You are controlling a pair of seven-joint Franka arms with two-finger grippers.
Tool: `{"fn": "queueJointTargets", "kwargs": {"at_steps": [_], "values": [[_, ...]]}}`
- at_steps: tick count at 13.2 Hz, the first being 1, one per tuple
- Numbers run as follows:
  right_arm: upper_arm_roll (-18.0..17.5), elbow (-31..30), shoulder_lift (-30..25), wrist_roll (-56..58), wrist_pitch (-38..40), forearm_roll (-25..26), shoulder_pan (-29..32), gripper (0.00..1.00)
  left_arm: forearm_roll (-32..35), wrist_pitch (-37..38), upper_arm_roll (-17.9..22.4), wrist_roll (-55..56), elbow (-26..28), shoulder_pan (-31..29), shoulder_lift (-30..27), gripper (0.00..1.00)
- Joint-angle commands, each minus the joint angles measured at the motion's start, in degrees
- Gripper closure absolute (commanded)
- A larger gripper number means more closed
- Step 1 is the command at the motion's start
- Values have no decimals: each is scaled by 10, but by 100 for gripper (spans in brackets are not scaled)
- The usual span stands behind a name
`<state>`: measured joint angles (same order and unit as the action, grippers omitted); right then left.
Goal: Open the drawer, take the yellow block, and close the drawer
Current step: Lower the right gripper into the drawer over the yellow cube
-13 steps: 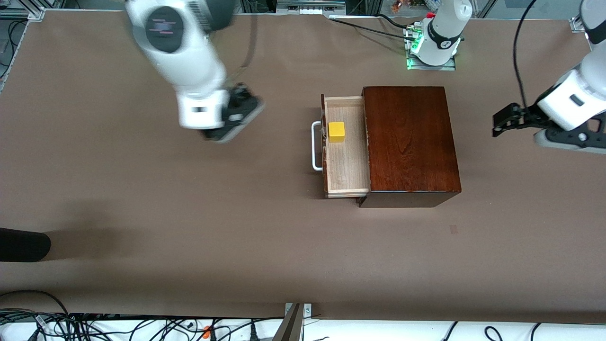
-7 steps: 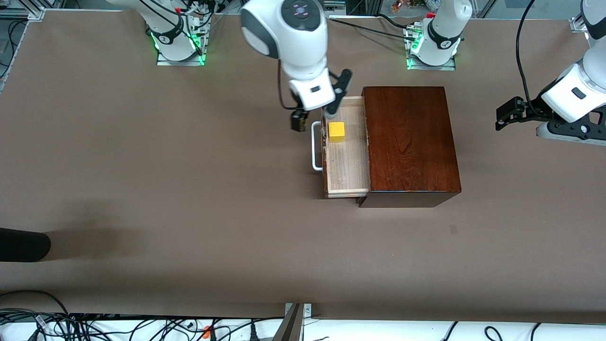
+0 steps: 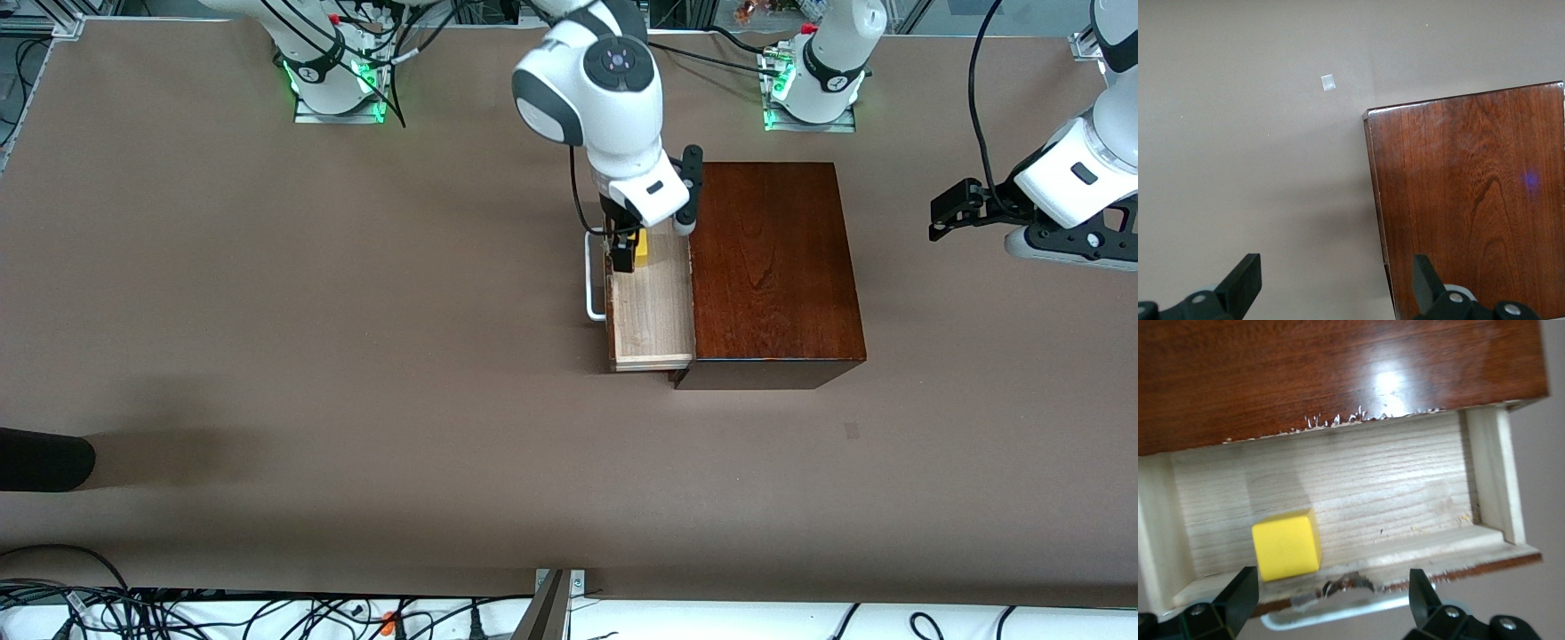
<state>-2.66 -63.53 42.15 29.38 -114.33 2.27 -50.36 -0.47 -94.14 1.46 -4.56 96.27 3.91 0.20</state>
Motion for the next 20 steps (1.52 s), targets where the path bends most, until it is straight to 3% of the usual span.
{"fn": "queueJointTargets", "kwargs": {"at_steps": [1, 16, 17, 18, 20], "values": [[6, 24, 21, 26, 7, 7, -14, 0, -11, 7, -1, -14, -7, -6, 8, 0], [6, 2, 52, 32, 15, 8, -33, 1, -11, -10, -6, -15, -14, -3, 16, 0], [6, 2, 55, 32, 14, 12, -33, 6, -10, -9, -6, -15, -13, -3, 16, 0], [6, 2, 58, 32, 14, 19, -35, 18, -10, -9, -6, -15, -13, -4, 16, 0], [6, 4, 58, 32, 14, 19, -34, 51, -10, -9, -6, -15, -13, -3, 16, 0]]}}
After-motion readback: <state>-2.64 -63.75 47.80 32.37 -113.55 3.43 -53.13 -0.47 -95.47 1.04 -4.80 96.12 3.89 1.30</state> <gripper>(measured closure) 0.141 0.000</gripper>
